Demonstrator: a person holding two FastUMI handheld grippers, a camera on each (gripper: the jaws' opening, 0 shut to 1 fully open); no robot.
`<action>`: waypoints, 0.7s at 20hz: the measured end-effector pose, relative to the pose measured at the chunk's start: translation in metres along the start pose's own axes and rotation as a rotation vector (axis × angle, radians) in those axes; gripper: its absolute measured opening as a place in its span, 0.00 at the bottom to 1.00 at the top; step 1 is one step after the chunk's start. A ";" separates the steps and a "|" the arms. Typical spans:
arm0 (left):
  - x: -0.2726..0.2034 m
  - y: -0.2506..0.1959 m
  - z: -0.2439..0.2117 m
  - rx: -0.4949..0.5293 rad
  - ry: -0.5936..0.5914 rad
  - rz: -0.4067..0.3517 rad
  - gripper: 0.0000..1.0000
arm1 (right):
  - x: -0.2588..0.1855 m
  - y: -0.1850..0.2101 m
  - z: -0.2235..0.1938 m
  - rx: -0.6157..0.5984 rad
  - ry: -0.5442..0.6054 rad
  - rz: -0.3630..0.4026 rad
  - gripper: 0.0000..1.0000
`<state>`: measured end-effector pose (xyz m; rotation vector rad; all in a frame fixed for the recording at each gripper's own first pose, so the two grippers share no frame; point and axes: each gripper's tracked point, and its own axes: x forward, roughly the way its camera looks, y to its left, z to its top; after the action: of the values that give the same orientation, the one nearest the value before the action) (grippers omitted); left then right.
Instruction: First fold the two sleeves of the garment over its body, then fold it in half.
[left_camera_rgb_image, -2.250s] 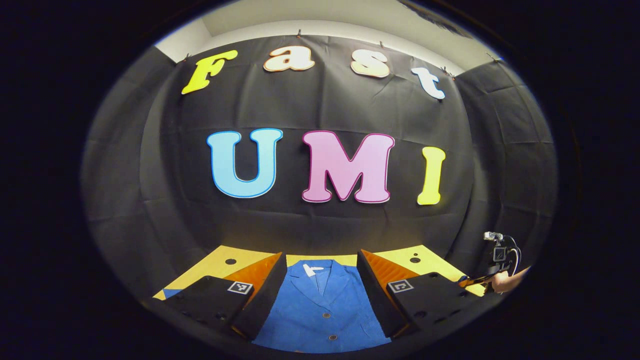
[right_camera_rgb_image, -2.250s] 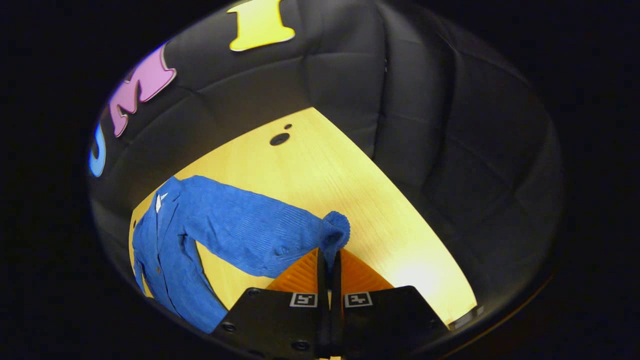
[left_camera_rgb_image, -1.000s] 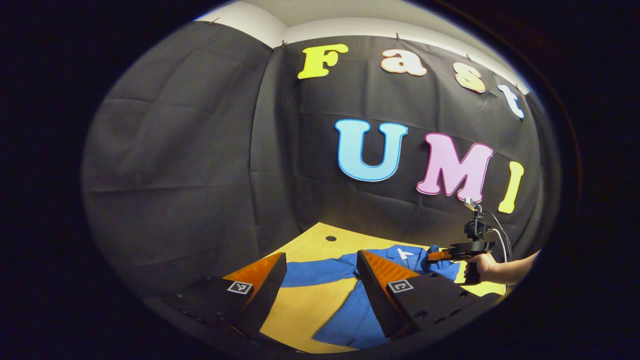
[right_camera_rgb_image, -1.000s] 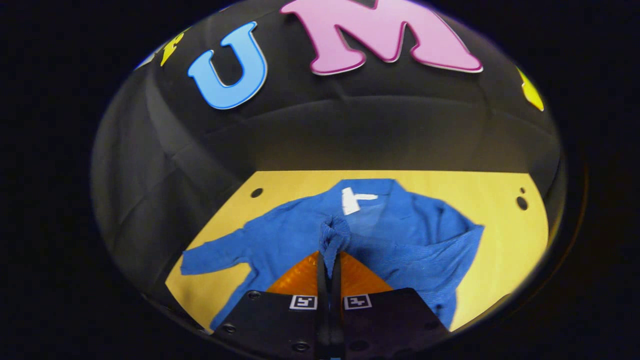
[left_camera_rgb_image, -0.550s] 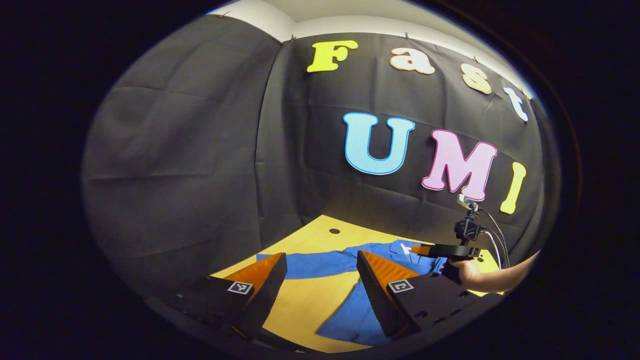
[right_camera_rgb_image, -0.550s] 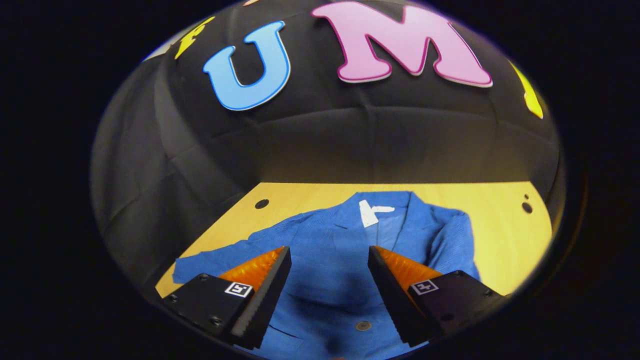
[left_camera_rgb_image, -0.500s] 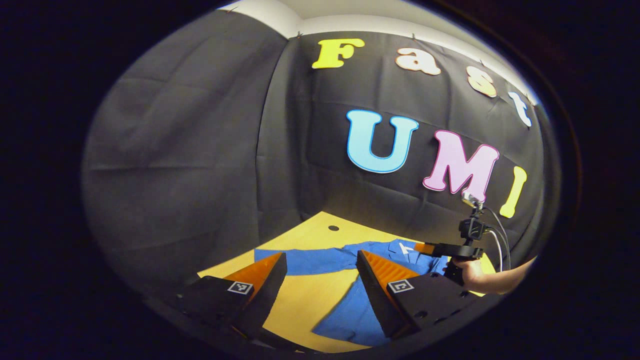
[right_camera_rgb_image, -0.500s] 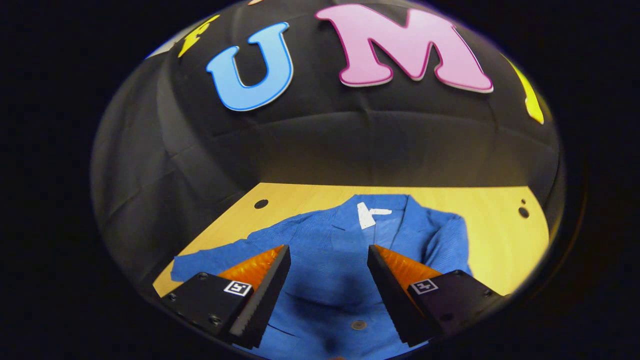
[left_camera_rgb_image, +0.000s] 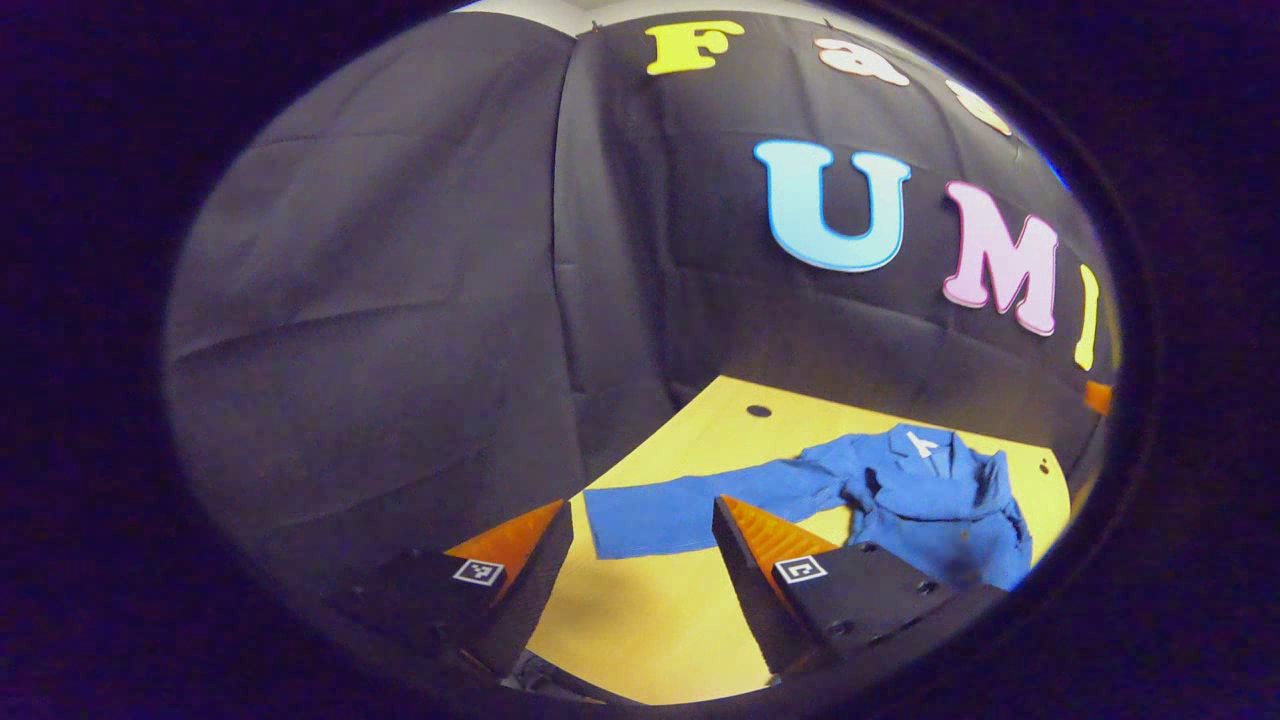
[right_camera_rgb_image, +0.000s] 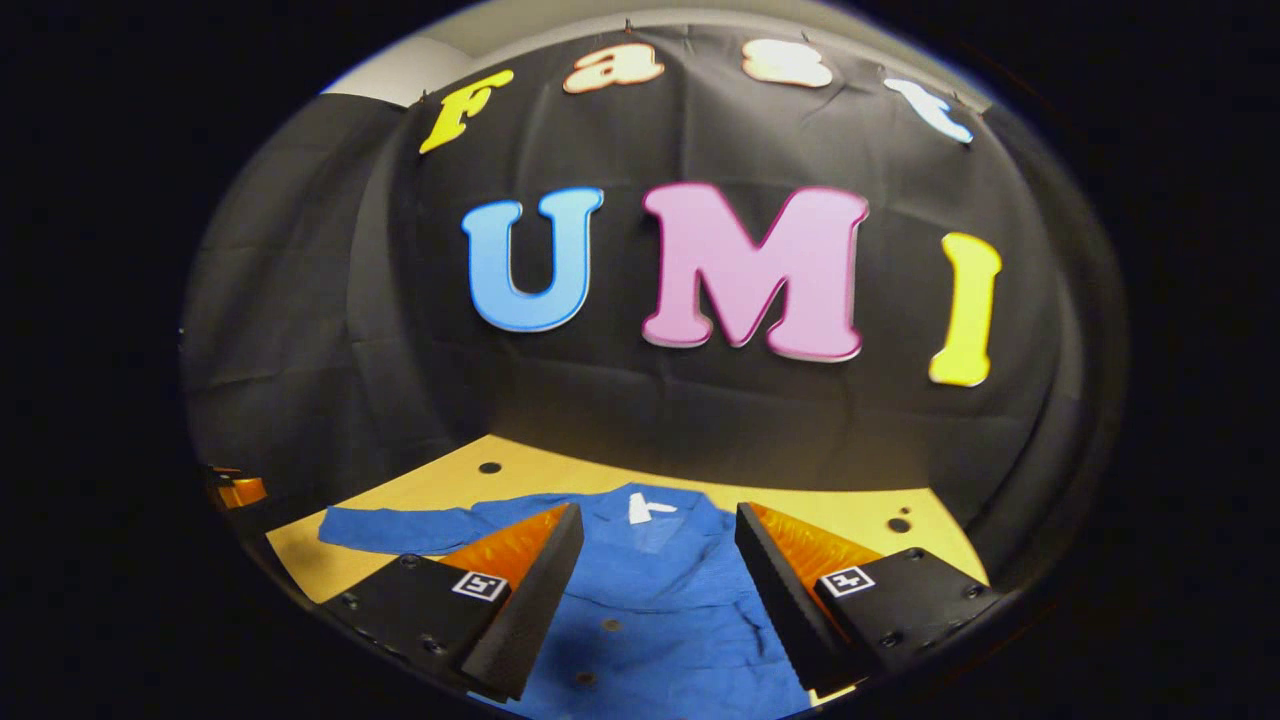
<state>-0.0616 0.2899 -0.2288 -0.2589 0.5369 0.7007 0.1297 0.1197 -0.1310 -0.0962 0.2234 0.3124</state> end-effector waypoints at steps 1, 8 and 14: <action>0.016 0.006 -0.014 -0.015 0.067 0.000 0.80 | -0.019 -0.009 0.004 -0.006 -0.007 -0.030 0.96; 0.129 0.017 -0.058 -0.069 0.321 0.048 0.82 | -0.113 -0.063 0.024 -0.053 0.016 -0.240 0.98; 0.162 0.018 -0.073 -0.085 0.490 0.075 0.83 | -0.166 -0.045 0.041 -0.051 -0.002 -0.305 0.97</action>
<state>0.0015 0.3619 -0.3795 -0.4983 0.9880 0.7353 -0.0014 0.0337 -0.0499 -0.1780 0.1958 0.0143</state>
